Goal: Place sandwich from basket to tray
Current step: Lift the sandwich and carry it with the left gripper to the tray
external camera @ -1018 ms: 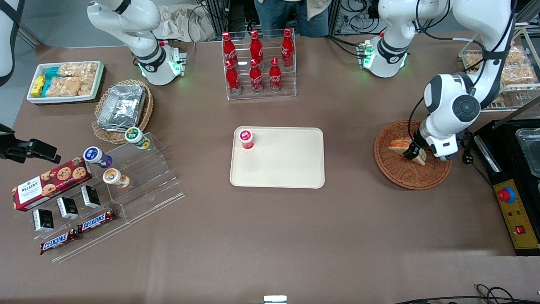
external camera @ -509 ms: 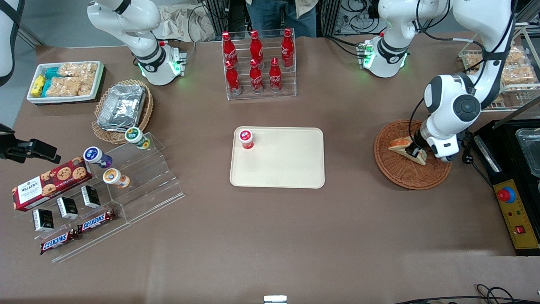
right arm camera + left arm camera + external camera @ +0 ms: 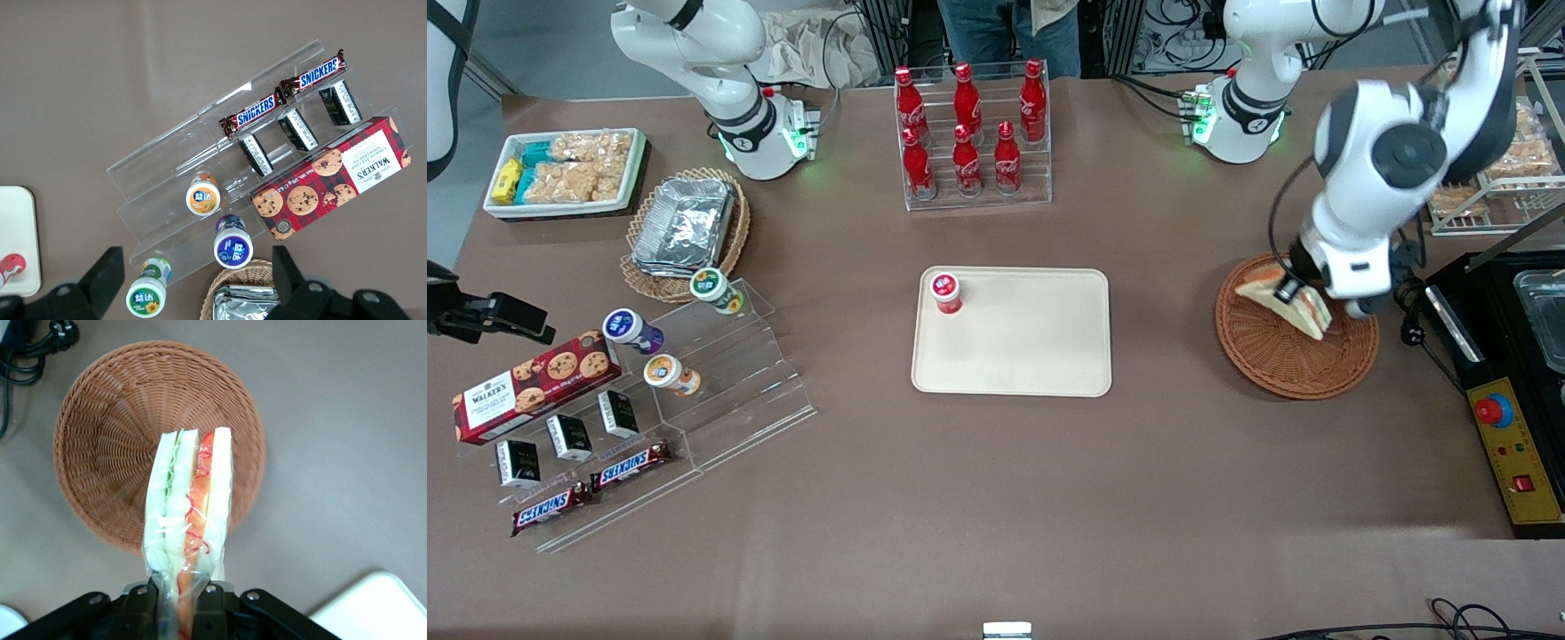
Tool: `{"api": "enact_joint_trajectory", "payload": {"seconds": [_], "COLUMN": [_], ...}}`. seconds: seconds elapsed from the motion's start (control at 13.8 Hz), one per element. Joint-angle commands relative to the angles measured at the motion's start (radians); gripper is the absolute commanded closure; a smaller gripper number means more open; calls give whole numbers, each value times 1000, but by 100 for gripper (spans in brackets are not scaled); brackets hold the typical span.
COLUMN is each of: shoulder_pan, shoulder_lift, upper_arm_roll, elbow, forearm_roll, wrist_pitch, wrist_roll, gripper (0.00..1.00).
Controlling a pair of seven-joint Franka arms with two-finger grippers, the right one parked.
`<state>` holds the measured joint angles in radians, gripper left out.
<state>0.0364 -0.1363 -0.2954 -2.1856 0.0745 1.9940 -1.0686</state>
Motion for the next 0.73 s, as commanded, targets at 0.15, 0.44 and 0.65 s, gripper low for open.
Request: {"api": "enact_joint_trajectory", "payload": {"seconds": [0.15,0.44,0.65], "shoulder_pan": [0,-1,-1], "shoulder_lift": [95,203,294], "upper_arm_roll": [-215,-393,-441], "elbow": [204,257,244], "forearm_roll": [-1,-8,-47], "wrist_pitch": [-87,-58,-5], "wrist_roll": [24,105,220], "gripper": [100,100,100]}}
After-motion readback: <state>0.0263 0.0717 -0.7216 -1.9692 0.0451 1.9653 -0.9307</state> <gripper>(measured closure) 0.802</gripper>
